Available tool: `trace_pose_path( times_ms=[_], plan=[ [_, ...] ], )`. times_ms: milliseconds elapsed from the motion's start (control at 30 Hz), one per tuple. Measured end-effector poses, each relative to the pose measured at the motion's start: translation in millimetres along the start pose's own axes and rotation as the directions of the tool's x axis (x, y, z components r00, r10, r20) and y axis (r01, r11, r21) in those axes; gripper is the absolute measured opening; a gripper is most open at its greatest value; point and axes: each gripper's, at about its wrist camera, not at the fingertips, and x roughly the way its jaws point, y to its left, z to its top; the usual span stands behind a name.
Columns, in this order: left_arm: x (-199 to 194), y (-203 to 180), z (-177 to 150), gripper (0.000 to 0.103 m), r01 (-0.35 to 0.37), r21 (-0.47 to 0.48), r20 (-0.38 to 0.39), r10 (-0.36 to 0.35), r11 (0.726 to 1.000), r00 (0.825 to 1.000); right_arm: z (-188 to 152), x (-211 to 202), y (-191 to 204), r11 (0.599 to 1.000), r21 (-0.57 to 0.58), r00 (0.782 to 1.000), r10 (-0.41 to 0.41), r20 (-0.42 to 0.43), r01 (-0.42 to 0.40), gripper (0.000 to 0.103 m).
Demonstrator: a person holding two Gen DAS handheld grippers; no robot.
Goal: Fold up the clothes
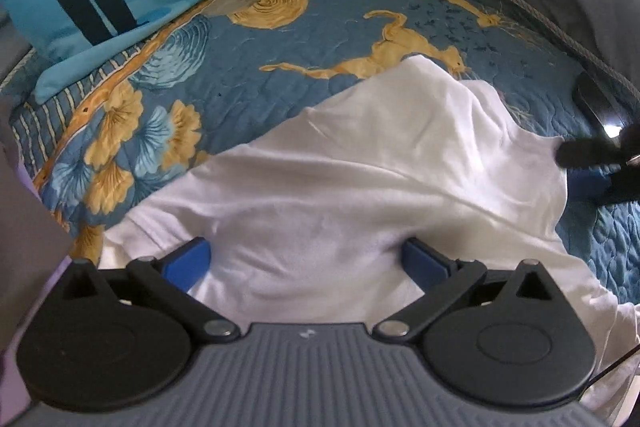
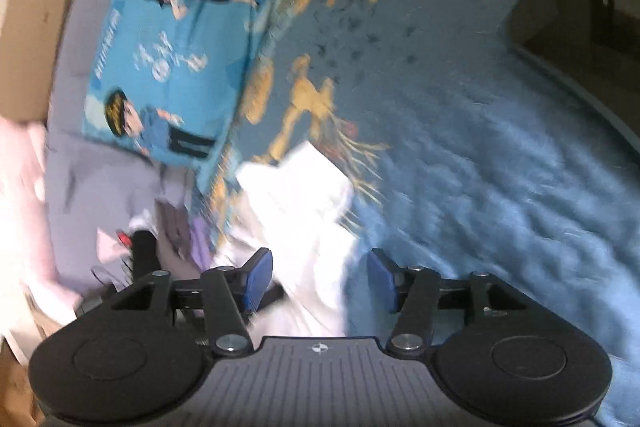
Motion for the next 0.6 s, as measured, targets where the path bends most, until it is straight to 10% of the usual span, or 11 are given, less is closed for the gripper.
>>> trace_pose_path(
  times_ms=[67,400,600],
  plan=[
    [0.0,-0.3,0.6,0.103,-0.003,-0.003,-0.002,0.003,1.000,1.000,-0.2,6.4,3.6,1.000,0.013,1.000,-0.009,0.015,0.009,0.008],
    [-24.5,0.7,-10.5,0.102,0.006,-0.043,0.047,-0.004,0.999,0.999,-10.1,1.5,41.4,0.983,-0.177,0.994,-0.029,0.107,0.048,0.005],
    [-66.6,-22.3,-78.2,0.103,0.064,0.087,-0.013,-0.063,0.994,0.998,-20.4,2.4,77.7,0.934,-0.356,0.992,0.011,0.127,0.035,0.005]
  ],
)
